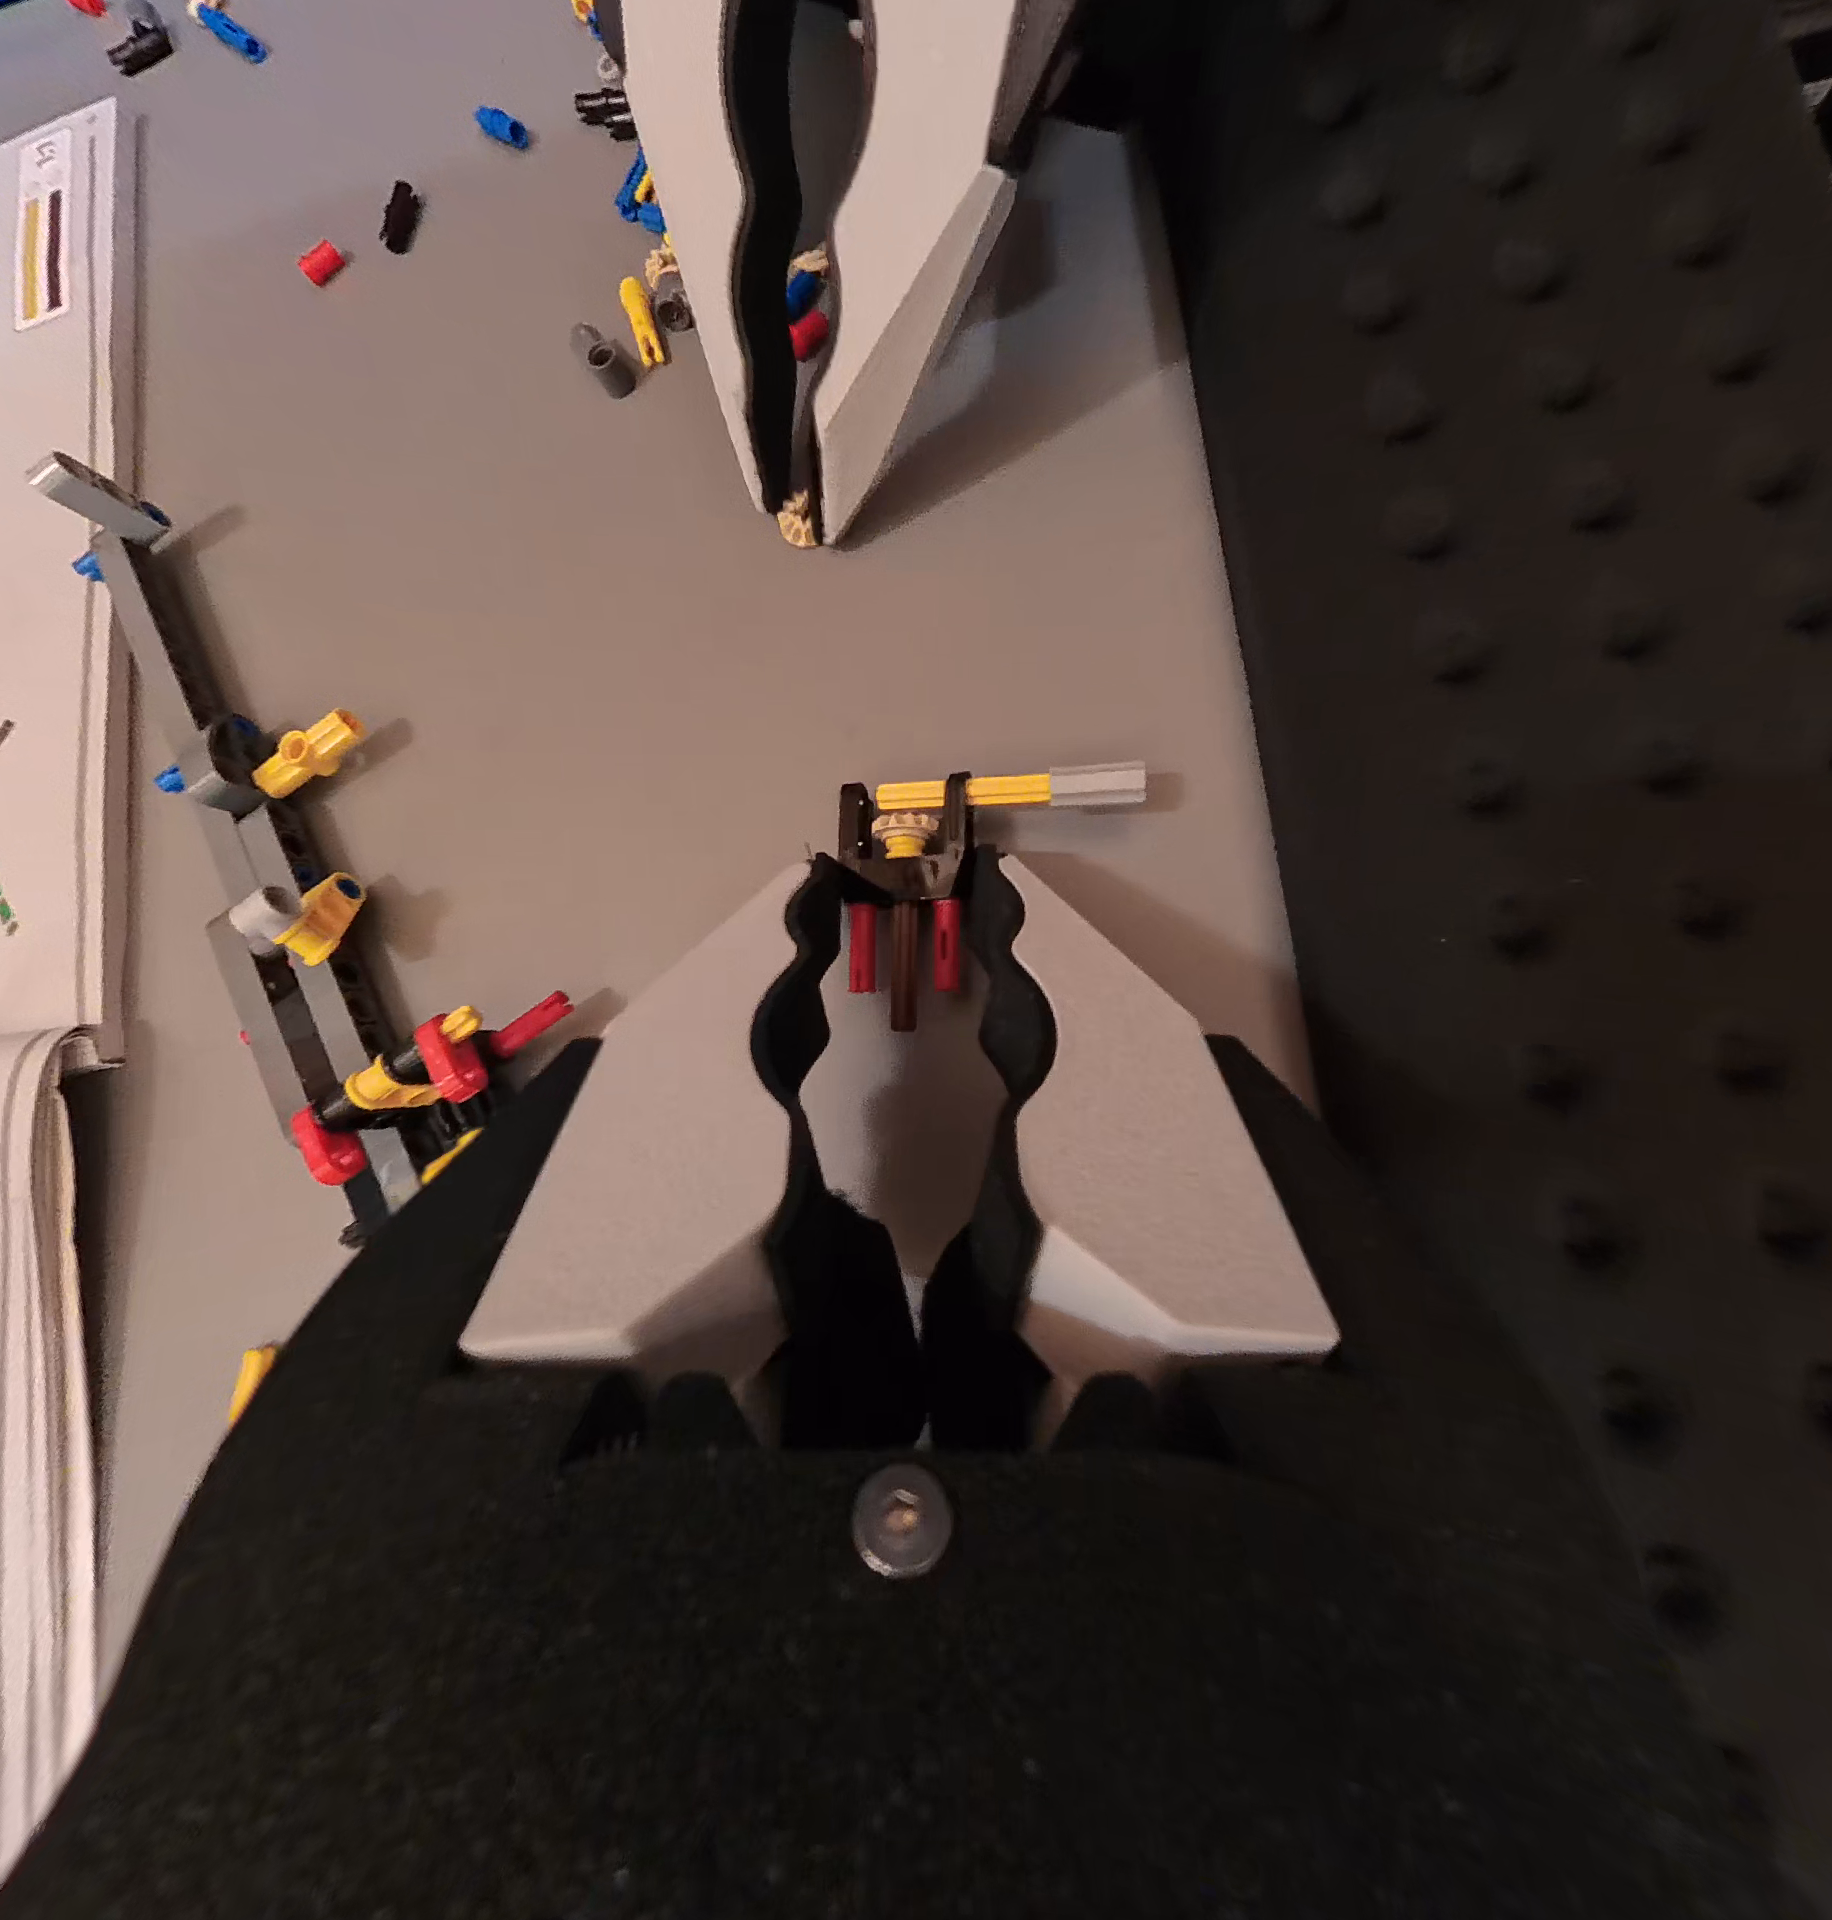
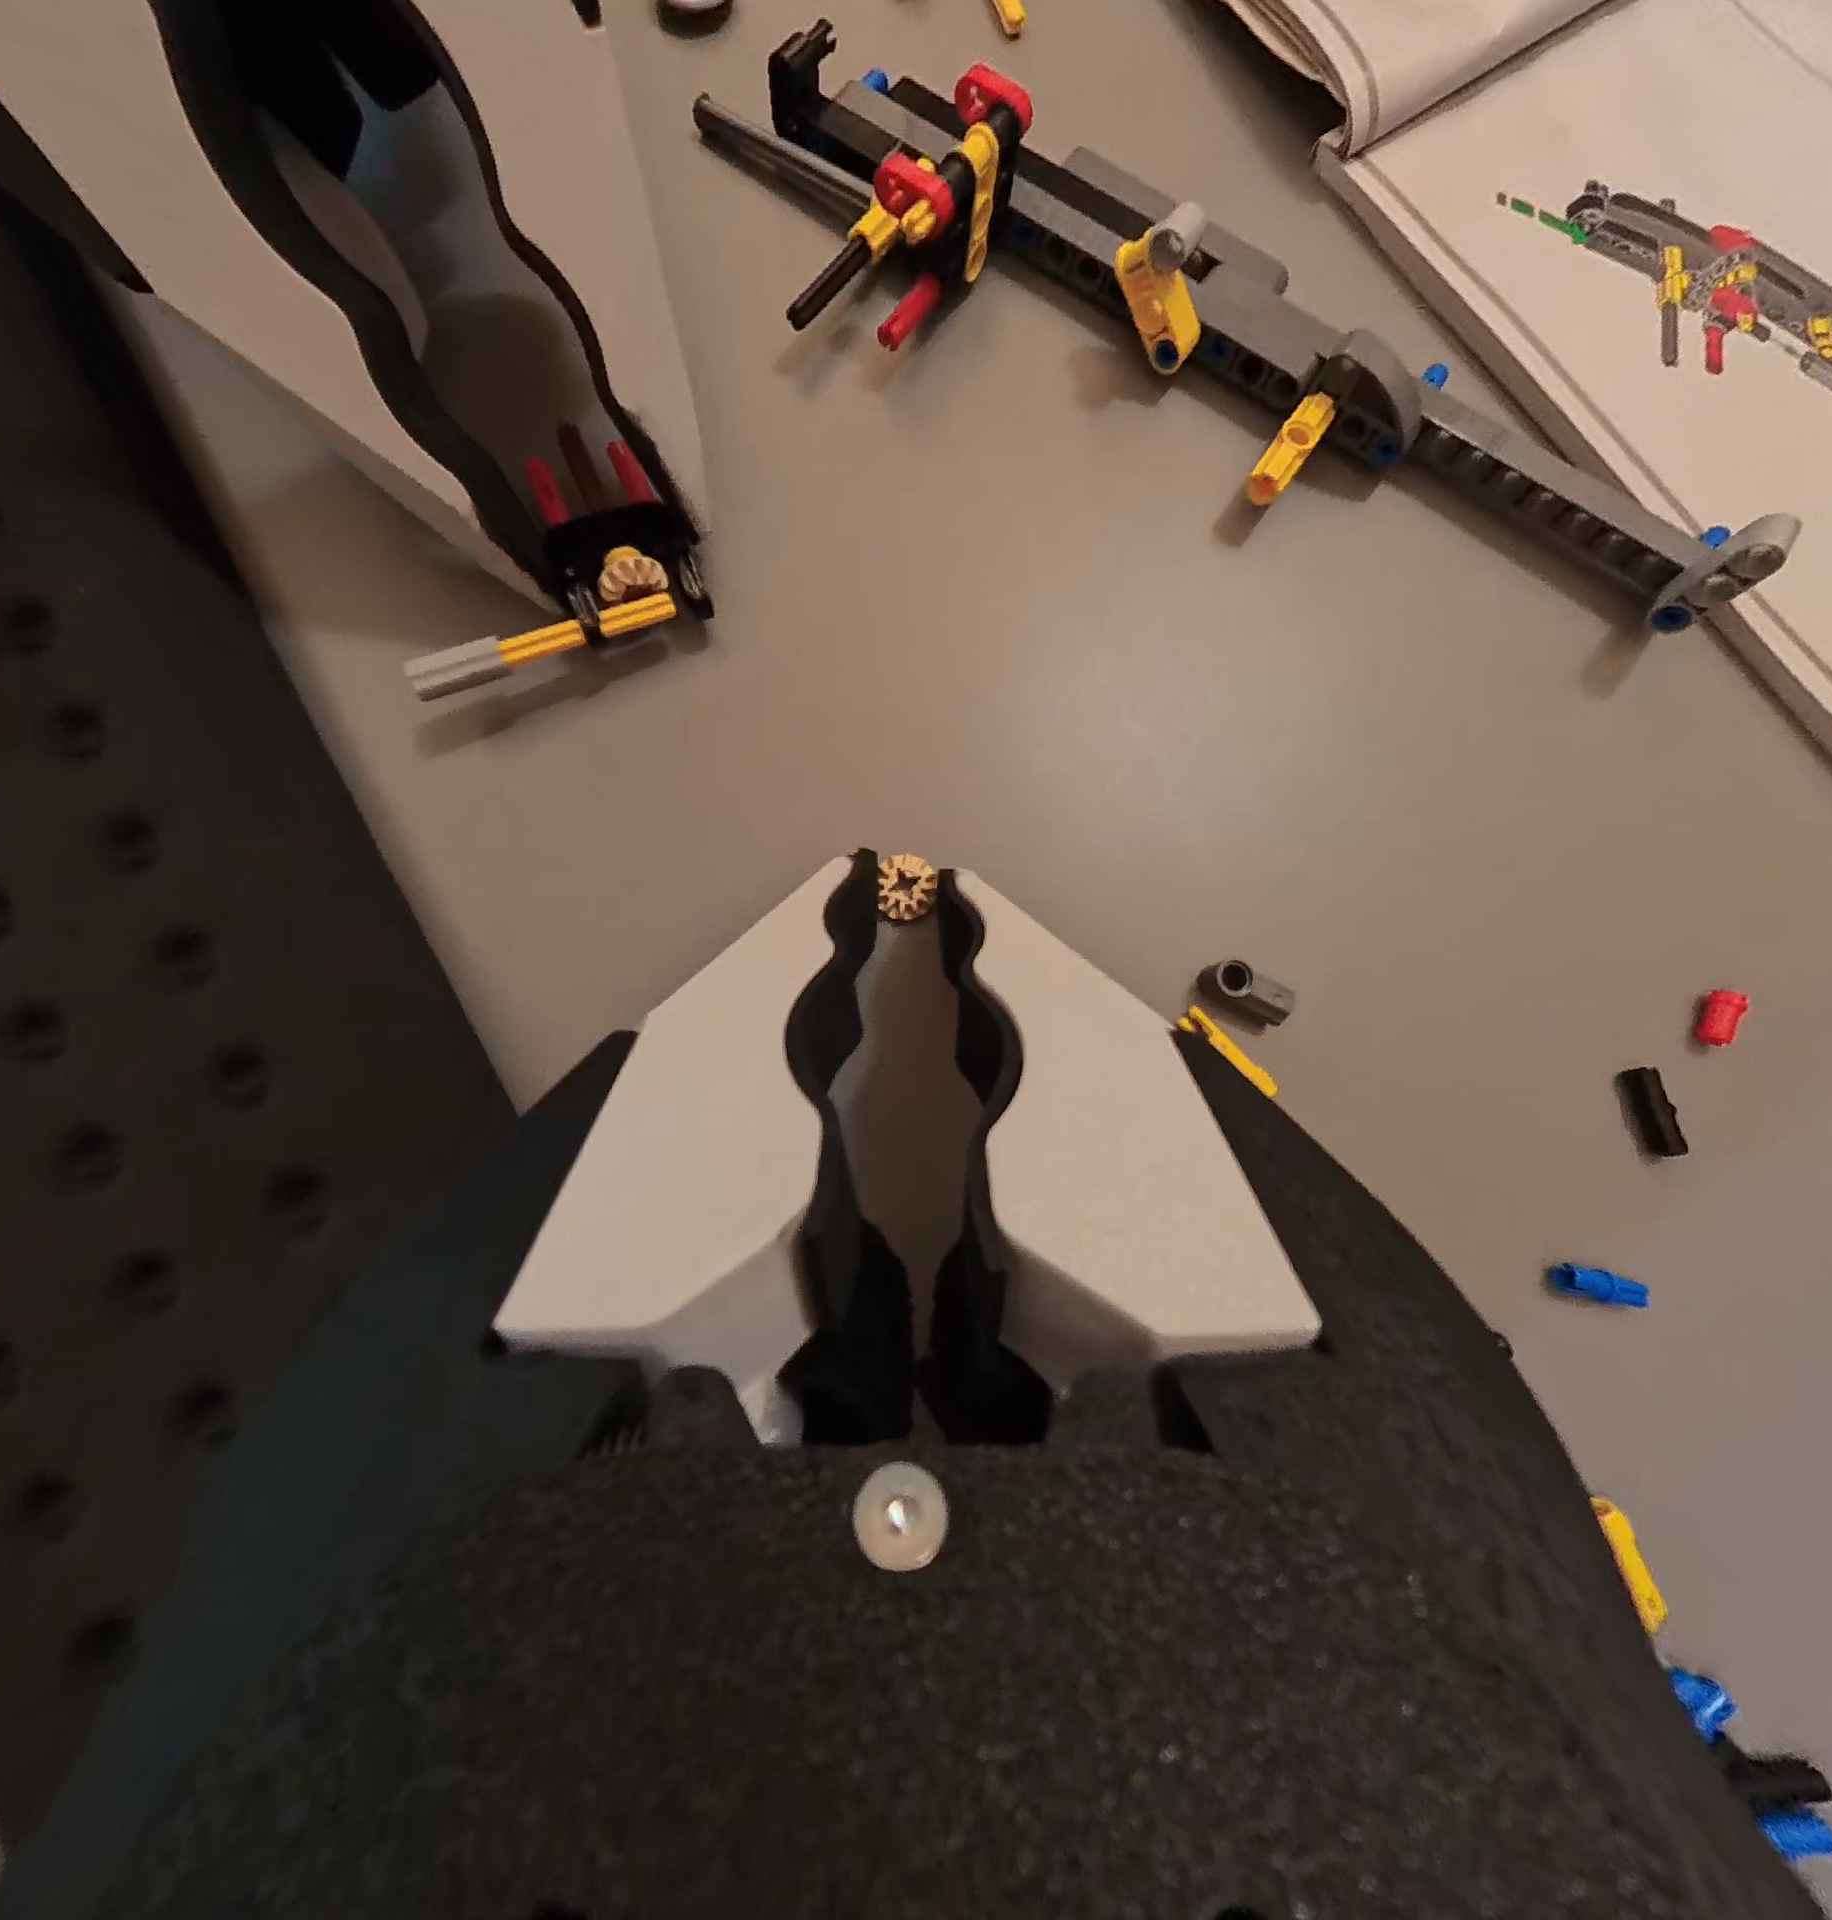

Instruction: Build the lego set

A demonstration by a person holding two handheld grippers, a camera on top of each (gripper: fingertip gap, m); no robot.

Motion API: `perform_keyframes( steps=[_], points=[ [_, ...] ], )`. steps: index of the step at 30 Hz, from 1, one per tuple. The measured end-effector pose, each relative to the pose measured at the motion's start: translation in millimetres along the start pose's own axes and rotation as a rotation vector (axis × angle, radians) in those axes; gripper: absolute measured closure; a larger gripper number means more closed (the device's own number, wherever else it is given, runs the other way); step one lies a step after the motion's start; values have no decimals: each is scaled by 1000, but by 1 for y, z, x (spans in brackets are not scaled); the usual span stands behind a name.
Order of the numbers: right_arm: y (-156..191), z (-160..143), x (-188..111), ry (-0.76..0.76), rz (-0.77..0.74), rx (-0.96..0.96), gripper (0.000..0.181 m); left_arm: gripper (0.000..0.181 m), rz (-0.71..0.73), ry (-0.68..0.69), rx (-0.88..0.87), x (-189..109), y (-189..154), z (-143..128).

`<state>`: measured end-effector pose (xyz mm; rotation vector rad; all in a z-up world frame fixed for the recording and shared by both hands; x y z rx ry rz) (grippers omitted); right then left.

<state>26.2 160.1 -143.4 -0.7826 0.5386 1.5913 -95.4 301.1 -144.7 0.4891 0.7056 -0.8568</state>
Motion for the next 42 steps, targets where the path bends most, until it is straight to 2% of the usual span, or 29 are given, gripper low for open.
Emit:
perform_keyframes(
  steps=[6,9,13,16,19,21,30,33,35,38,41,42],
  points=[
    [6,2,-1,9,-64,-122,171,150,-32,-23,-47,-3,4,0],
    [15,11,-6,-64,-141,-237,171,149,-76,-85,-95,-11,6,3],
    [43,34,-15,-216,-270,-502,171,152,-227,-277,-317,-23,17,12],
    [54,45,-14,-261,-382,-647,171,158,-292,-350,-448,-26,26,10],
    [60,54,-14,-303,-376,-674,171,162,-372,-444,-541,-30,30,11],
    [62,57,-13,-320,-390,-694,171,171,-410,-483,-583,-32,32,12],
    [61,61,-11,-328,-371,-661,171,179,-352,-443,-571,-32,32,11],
    [55,61,-14,-361,-255,-492,166,178,-356,-431,-550,-33,32,10],
    [45,63,-22,-452,-105,-296,159,179,-348,-473,-509,-40,32,12],
    [26,63,-28,-505,210,-8,164,179,-304,-552,-420,-52,32,17],
    [13,68,-30,-552,565,202,168,179,-299,-600,-359,-60,28,21],
    [9,70,-31,-570,622,246,170,179,-302,-612,-347,-61,27,22]
  ],
)
Point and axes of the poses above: each gripper's, where its closed fingertips meet, x out along the fingers, z out of its top, y = z × x across the jaws, the point moved 9 cm from there along -x, back along the fingers, and after that the axes turned 4 degrees about -z, right-handed, at the moved point
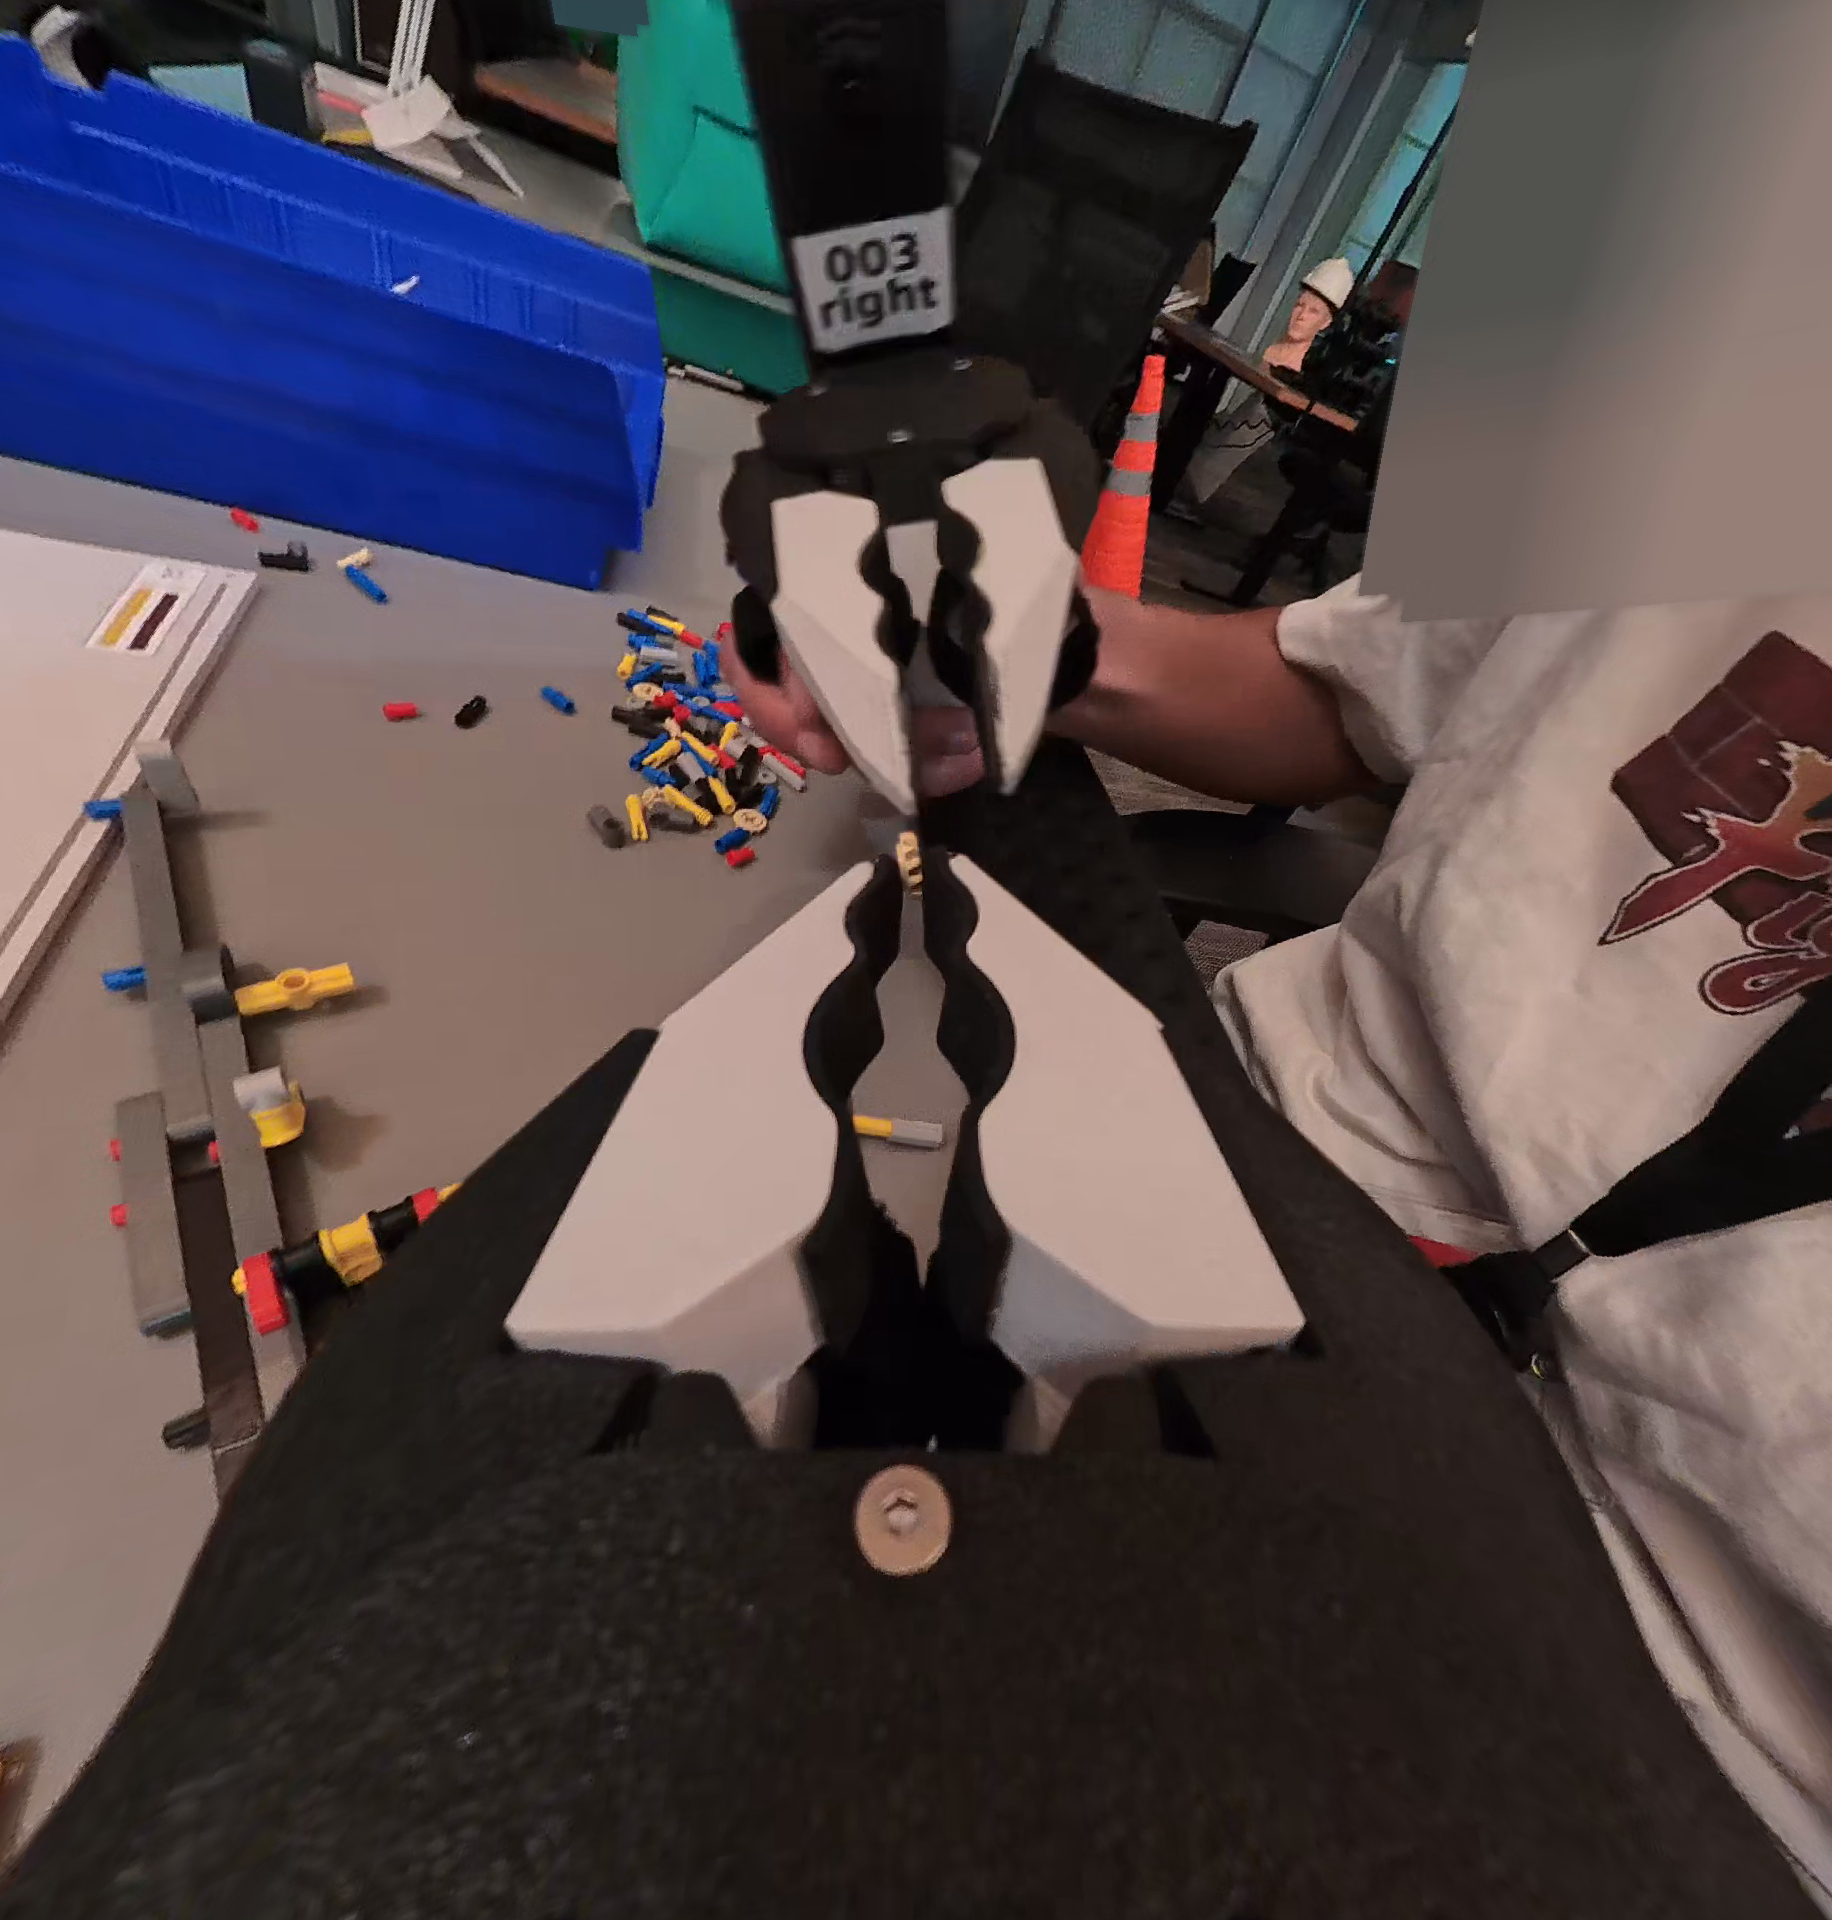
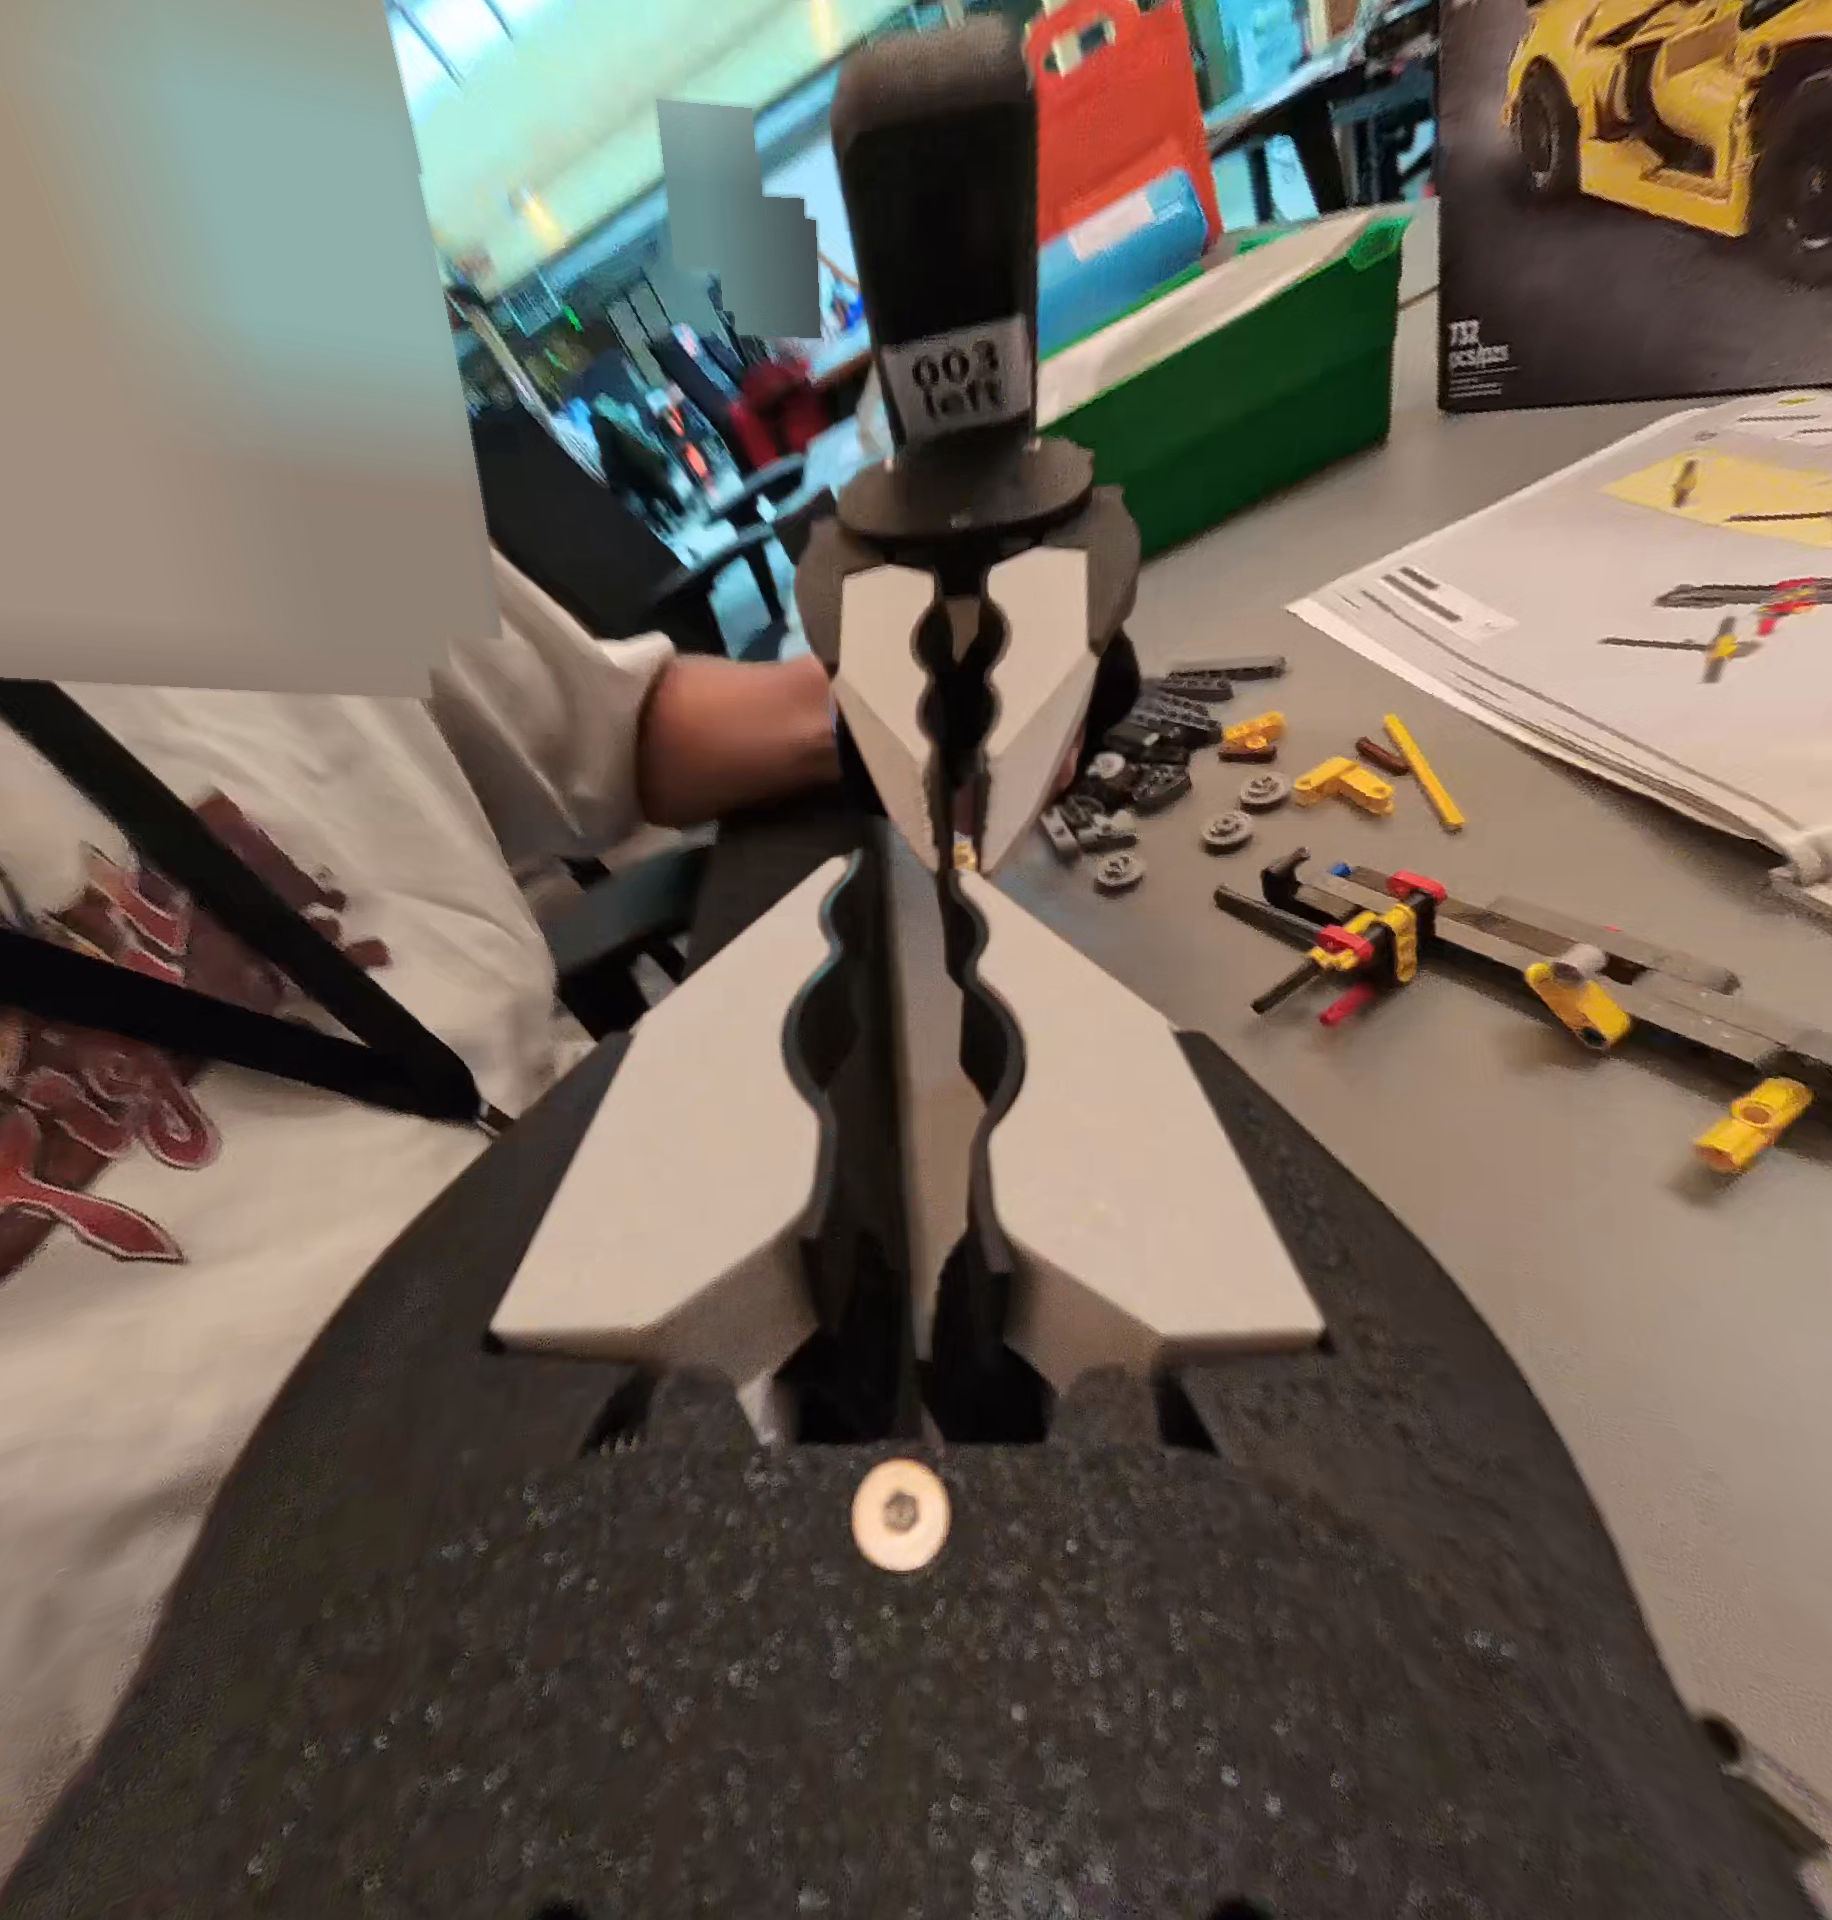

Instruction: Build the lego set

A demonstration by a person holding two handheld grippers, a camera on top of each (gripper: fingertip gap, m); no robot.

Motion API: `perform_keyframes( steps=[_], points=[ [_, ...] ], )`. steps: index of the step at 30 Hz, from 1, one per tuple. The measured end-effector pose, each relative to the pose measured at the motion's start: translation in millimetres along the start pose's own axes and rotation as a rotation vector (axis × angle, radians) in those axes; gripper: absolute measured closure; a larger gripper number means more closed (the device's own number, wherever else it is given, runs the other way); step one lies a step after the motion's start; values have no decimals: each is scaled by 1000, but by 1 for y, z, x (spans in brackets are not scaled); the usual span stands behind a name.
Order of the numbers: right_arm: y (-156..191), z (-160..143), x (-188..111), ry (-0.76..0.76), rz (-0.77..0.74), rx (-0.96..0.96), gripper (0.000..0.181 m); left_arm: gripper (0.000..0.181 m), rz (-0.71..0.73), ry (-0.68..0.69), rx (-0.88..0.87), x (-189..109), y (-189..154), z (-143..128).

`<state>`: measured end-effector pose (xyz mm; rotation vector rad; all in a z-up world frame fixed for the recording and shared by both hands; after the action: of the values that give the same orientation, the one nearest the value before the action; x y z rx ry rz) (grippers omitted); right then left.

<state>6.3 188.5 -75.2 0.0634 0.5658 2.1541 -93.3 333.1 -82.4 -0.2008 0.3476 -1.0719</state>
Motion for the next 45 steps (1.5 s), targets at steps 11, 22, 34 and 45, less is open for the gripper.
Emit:
perform_keyframes(
  steps=[11,22,34,45],
  points=[
    [-1,-5,6,23,-21,-77,180,179,-45,-10,-6,3,-4,-1],
    [-16,-12,0,163,-169,-187,181,137,85,178,21,3,11,-17],
    [-31,-53,15,541,-244,-340,180,135,168,545,140,23,15,-57],
    [-34,-56,15,586,-202,-393,180,159,166,587,213,27,15,-59]
  ],
)
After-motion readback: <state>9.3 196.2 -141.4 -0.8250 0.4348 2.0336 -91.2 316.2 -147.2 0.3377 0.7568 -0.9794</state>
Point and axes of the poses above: each gripper's, where its closed fingertips meet, x out along the fingers, z out of its top, y = z × x across the jaws, the point moved 9 cm from there along -x, back along the fingers, and after that the axes turned 4 degrees about -z, right-handed, at the moved point
